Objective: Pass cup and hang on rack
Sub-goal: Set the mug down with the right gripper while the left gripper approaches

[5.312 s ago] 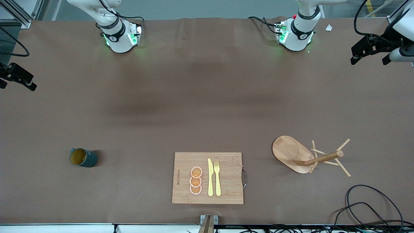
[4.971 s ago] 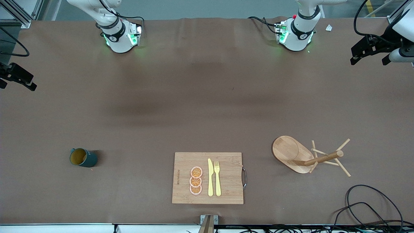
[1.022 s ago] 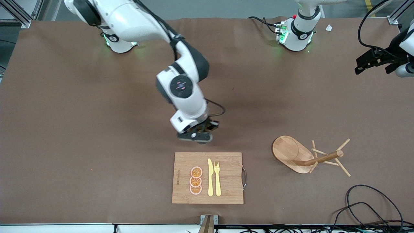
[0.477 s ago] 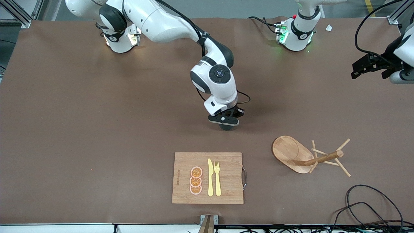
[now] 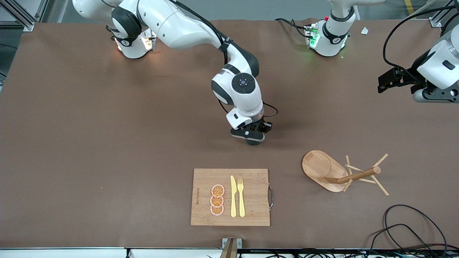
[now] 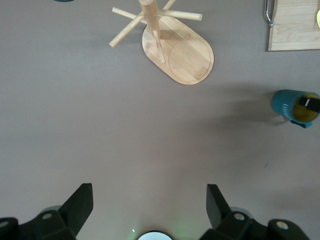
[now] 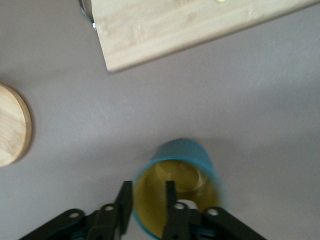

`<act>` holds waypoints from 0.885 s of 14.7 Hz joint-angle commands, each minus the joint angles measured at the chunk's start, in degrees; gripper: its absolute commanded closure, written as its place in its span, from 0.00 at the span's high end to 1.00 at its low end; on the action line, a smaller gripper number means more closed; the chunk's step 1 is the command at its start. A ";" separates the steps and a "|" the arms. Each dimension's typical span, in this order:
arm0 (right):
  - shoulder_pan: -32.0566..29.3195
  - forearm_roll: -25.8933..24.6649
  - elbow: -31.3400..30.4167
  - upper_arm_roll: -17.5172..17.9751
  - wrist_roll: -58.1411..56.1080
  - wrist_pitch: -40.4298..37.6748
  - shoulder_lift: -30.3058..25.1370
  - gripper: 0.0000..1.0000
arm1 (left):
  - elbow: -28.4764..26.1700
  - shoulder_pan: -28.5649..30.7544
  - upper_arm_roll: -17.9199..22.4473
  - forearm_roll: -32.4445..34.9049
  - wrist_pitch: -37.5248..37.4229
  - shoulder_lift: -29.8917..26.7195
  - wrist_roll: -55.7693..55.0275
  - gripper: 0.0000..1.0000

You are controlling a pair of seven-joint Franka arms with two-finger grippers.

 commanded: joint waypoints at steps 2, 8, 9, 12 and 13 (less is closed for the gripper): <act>-2.67 -0.10 0.06 0.01 0.12 -3.12 -4.60 1.00 | 1.22 0.32 0.04 0.06 -0.41 -0.21 0.23 1.00; -17.84 -0.02 -0.11 0.27 -26.19 -12.42 -13.31 1.00 | 0.35 -0.03 -9.08 3.13 3.01 -0.30 -8.07 1.00; -20.92 -0.11 -0.11 0.19 -32.25 -13.39 -14.10 1.00 | -0.18 -0.20 -11.10 3.22 4.15 -0.03 -12.55 1.00; -31.90 -0.02 -0.29 0.27 -51.76 -18.21 -16.91 1.00 | -7.63 -0.38 -19.36 5.40 14.50 0.14 -25.66 1.00; -35.77 0.15 -0.38 0.27 -56.70 -20.24 -17.79 1.00 | -8.70 -0.55 -21.99 7.68 15.58 1.02 -29.61 1.00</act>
